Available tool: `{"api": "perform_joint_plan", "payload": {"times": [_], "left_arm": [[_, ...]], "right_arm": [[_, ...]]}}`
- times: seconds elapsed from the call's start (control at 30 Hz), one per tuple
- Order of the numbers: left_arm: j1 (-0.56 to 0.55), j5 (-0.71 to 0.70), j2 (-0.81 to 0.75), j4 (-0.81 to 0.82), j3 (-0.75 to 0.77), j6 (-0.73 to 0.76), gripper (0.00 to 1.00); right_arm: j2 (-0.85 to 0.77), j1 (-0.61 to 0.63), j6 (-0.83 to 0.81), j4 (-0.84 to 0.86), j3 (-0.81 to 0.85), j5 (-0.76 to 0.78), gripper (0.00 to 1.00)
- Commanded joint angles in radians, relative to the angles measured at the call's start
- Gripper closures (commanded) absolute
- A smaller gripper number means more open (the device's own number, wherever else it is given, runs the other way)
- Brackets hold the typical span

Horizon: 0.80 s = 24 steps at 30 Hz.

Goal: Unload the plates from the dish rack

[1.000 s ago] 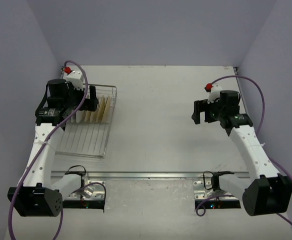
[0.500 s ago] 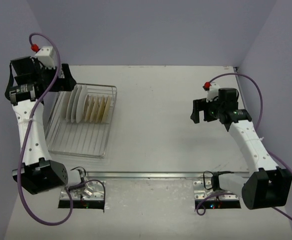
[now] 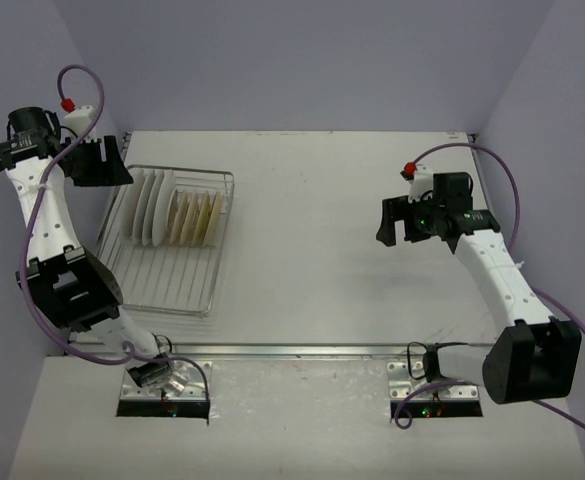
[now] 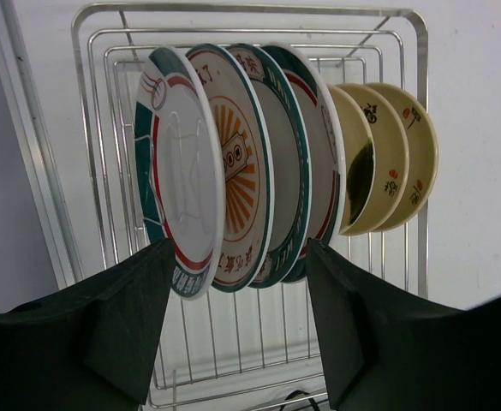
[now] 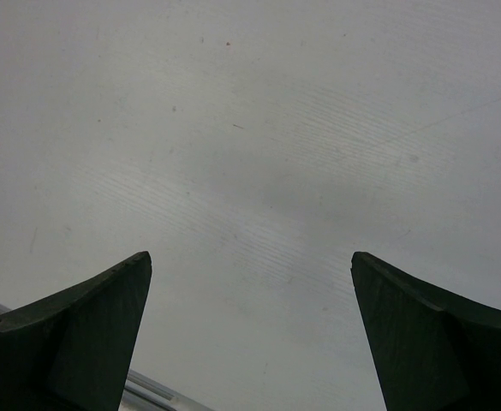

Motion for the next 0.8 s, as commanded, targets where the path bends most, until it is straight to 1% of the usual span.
{"api": "perform_joint_plan", "payload": {"times": [0.0,0.17,0.23,0.5,0.6,0.77], "left_arm": [[0.001,0.016,0.003,-0.023,0.014,0.066,0.42],[0.001,-0.013,0.017,0.006,-0.036,0.069,0.47],[0.001,-0.031,0.023,0.025,-0.05,0.069,0.51],[0.001,-0.063,0.051,0.04,-0.071,0.092,0.54],[0.001,-0.08,0.048,0.059,-0.099,0.102,0.6],[-0.003,-0.114,0.047,0.106,-0.153,0.108,0.64]], "right_arm": [[-0.003,0.004,0.003,0.005,0.043,-0.028,0.01],[-0.005,0.003,0.003,0.003,0.045,-0.033,0.01],[-0.006,0.004,0.005,0.004,0.045,-0.038,0.01],[-0.004,0.004,0.006,0.003,0.04,-0.048,0.01],[-0.001,0.004,0.006,0.001,0.041,-0.048,0.01],[0.013,0.004,0.01,-0.002,0.052,-0.056,0.01]]}}
